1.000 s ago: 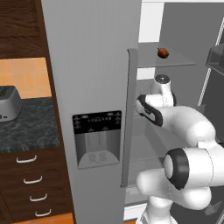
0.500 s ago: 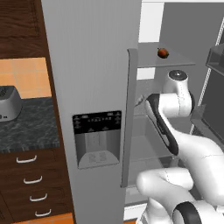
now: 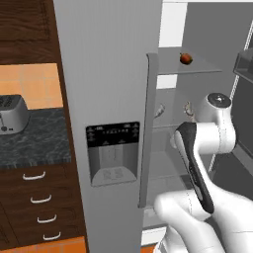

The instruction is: Place one bell pepper and one fish in each tupperware on the nearby counter, to pack two identical lunches.

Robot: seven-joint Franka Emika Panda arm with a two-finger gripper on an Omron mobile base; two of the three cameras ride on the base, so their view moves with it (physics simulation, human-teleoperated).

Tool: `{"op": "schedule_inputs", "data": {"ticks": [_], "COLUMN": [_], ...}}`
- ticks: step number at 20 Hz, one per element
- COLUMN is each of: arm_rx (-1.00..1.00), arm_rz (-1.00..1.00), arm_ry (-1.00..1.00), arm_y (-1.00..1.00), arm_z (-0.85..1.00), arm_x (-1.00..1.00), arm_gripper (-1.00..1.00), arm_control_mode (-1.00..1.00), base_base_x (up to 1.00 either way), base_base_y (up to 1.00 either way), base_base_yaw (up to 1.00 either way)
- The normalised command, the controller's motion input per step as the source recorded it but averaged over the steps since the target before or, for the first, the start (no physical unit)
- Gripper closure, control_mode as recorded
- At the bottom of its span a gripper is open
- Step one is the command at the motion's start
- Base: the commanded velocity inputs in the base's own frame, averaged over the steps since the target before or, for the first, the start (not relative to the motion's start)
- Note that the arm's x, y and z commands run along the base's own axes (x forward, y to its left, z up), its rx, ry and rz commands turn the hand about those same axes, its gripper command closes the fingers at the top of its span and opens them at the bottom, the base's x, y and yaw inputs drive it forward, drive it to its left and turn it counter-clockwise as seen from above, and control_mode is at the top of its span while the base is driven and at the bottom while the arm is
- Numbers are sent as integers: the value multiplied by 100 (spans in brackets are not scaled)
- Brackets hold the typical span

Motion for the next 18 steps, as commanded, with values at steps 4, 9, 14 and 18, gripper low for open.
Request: {"op": "schedule_inputs", "data": {"ticks": [4, 9, 14, 18], "arm_rx": [0, 0, 0, 0], "arm_rz": [0, 0, 0, 0], "arm_ry": [0, 0, 0, 0], "arm_y": [0, 0, 0, 0], "arm_z": [0, 0, 0, 0], "arm_x": [0, 0, 0, 0], "arm_gripper": [100, 100, 100, 100], "arm_control_mode": [100, 100, 100, 100], "base_base_x": [-16, 0, 6, 31], "base_base_y": [100, 100, 100, 100], "base_base_yaw": [5, 2, 5, 11]}}
